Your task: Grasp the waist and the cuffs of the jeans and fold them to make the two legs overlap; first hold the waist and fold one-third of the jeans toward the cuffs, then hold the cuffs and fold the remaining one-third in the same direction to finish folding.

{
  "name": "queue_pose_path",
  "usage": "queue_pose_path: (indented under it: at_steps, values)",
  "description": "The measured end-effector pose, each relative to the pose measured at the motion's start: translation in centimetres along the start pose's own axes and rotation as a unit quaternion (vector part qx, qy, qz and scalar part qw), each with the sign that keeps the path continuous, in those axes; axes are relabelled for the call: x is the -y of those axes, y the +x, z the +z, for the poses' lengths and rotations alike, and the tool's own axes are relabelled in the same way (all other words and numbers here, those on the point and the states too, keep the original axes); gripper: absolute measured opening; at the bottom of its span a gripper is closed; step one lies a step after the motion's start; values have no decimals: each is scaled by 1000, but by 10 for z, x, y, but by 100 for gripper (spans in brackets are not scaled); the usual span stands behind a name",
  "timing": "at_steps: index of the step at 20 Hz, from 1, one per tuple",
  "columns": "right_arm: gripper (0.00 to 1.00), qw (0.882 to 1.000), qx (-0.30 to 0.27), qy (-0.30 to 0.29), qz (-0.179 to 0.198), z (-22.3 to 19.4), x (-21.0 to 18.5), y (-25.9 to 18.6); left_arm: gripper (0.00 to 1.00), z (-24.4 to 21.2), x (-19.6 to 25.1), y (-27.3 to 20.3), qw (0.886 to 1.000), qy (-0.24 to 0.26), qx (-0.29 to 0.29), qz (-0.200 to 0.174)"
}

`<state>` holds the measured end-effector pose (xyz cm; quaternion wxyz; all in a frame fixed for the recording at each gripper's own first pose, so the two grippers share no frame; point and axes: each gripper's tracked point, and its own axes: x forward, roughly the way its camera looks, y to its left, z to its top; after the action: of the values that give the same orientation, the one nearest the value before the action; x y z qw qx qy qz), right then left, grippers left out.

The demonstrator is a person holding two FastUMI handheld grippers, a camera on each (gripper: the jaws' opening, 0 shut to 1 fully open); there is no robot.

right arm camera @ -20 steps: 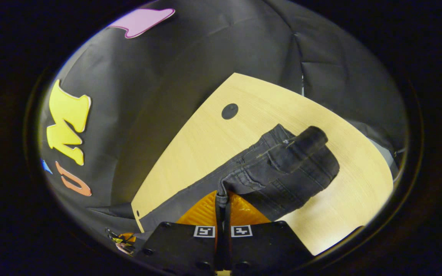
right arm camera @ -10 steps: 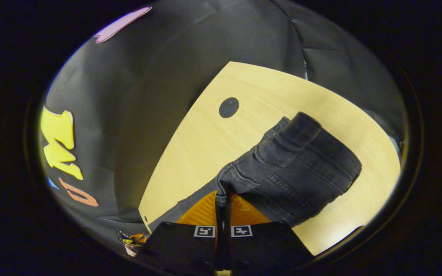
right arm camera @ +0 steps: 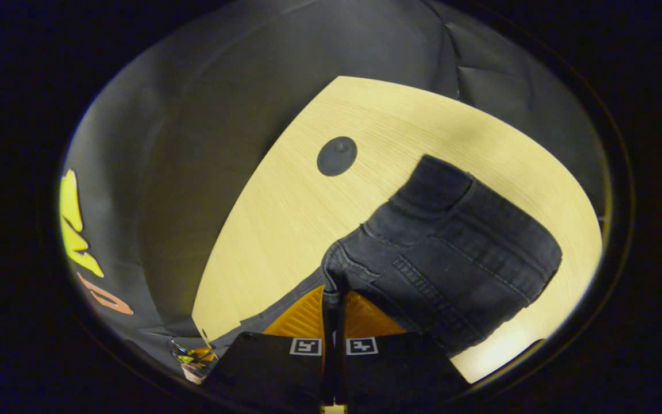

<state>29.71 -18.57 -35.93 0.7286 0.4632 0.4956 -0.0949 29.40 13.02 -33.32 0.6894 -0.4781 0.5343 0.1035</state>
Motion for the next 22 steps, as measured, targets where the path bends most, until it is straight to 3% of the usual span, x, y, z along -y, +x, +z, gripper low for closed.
queue_pose_path:
  at_steps: [3, 5, 8, 9, 11, 12, 13, 14, 15, 16, 17, 18, 19, 20, 22]
  values:
    - [1, 1000, 0, -4, -3, -1, 1, -4, 9, 7, -6, -3, 1000, -3, -3, 28]
    - [6, 1000, 3, -12, -7, -1, 1, -2, 17, 13, 3, -11, 999, 22, -4, 35]
    - [13, 1000, 7, -9, -5, 0, -2, 3, 51, 23, 18, -21, 998, 41, 15, 43]
    - [7, 1000, 10, -6, -1, 0, -5, 3, 60, 24, 25, -24, 998, 41, 19, 43]
    - [28, 1000, 18, -3, 18, -1, -15, -1, 65, 28, 37, -36, 997, 37, 31, 54]
    - [46, 999, 23, -4, 23, 1, -20, -3, 70, 29, 46, -44, 997, 35, 37, 56]
    - [64, 999, 30, -12, 19, -1, -22, -7, 65, 30, 55, -50, 997, 35, 43, 53]
    - [82, 999, 37, -25, 9, 1, -20, -9, 91, 32, 67, -60, 997, 36, 53, 50]
    - [93, 998, 45, -37, 5, 0, -21, -15, 91, 33, 79, -72, 996, 39, 64, 51]
    - [96, 997, 54, -48, 4, 0, -23, -21, 80, 33, 95, -85, 995, 47, 77, 46]
    - [89, 996, 65, -60, 2, 0, -23, -33, 92, 32, 111, -99, 993, 63, 91, 44]
    - [89, 994, 78, -74, -3, 0, -24, -45, 80, 31, 127, -116, 989, 87, 108, 50]
    - [90, 991, 95, -94, -7, 0, -24, -58, 82, 30, 146, -133, 984, 115, 130, 48]
    - [97, 986, 115, -117, -12, 0, -25, -71, 86, 27, 166, -150, 977, 143, 153, 43]
    - [97, 975, 150, -166, -20, -5, -25, -97, 86, 14, 208, -181, 961, 200, 190, 33]
